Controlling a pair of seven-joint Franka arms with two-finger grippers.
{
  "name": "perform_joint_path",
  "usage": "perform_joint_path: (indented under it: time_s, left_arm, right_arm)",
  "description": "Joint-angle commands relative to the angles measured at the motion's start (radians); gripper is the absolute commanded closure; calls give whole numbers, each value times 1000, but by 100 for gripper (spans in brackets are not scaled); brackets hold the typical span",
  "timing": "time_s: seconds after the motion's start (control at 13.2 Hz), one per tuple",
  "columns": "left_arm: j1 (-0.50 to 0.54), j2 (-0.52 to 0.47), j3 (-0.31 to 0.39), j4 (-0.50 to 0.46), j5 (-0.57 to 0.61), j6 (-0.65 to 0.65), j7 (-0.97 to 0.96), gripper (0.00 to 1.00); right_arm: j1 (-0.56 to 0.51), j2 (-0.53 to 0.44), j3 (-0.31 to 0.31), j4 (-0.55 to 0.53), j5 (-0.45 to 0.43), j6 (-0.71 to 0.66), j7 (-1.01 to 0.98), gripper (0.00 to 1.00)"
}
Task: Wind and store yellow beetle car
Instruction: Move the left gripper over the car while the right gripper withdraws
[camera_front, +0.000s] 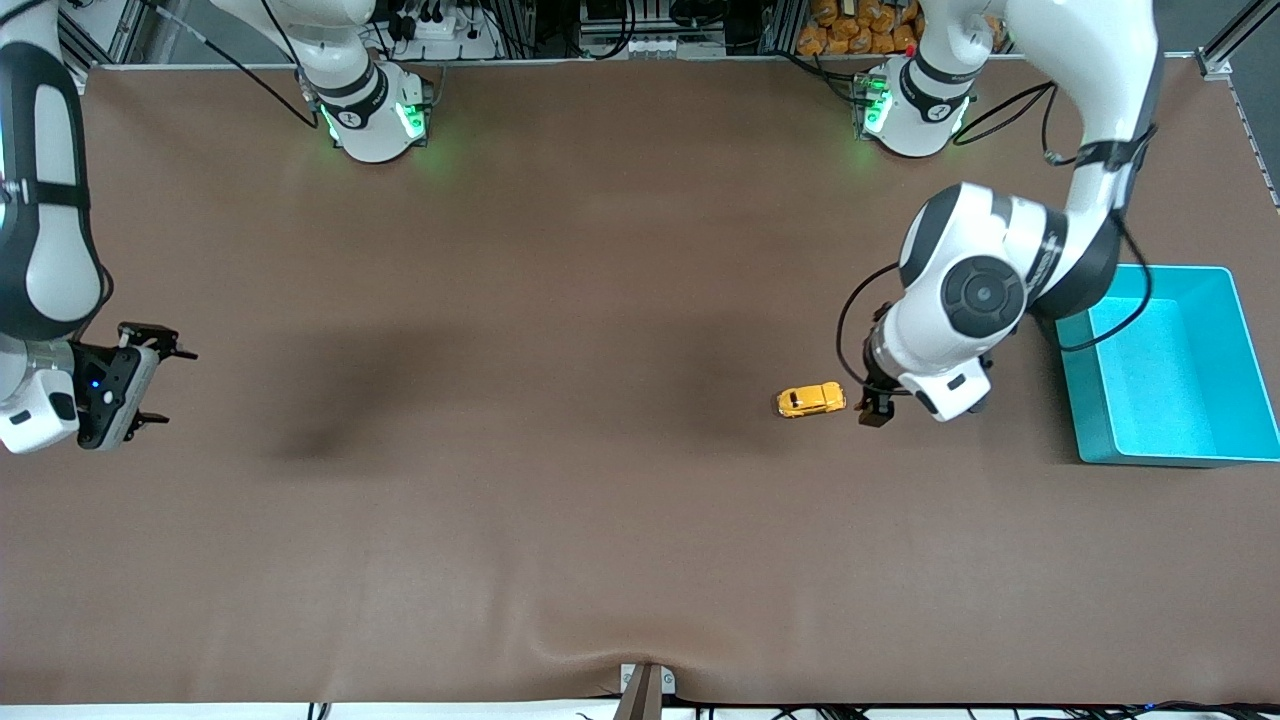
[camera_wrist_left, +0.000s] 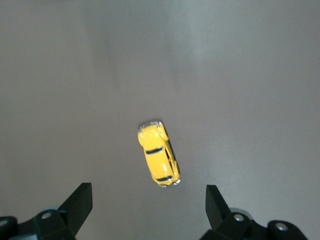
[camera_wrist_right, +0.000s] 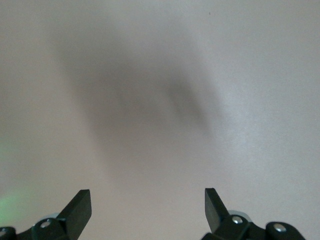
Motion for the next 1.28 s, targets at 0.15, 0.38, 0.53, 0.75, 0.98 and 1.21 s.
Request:
perform_joint_path:
  time_s: [0.15, 0.38, 0.53, 0.75, 0.98, 1.21]
  left_arm:
    - [-25, 12, 5, -144, -64, 189, -63, 0]
    - [-50, 33, 5, -200, -60, 289, -108, 0]
    - [-60, 48, 7, -201, -58, 300, -108, 0]
    - [-59, 82, 7, -201, -58, 364, -109, 0]
    - [-61, 113, 8, -198, -49, 412, -135, 0]
    - [-61, 133, 10, -198, -47, 429, -135, 0]
  right_arm:
    - [74, -170, -4, -40, -32, -129, 274, 0]
    - [91, -256, -2, -42, -39, -203, 476, 0]
    - [106, -289, -4, -37, -42, -244, 591, 0]
    - [102, -326, -4, -31, -47, -271, 727, 0]
    - [100, -361, -5, -30, -79, -295, 847, 0]
    - [105, -362, -7, 19, -88, -346, 1037, 0]
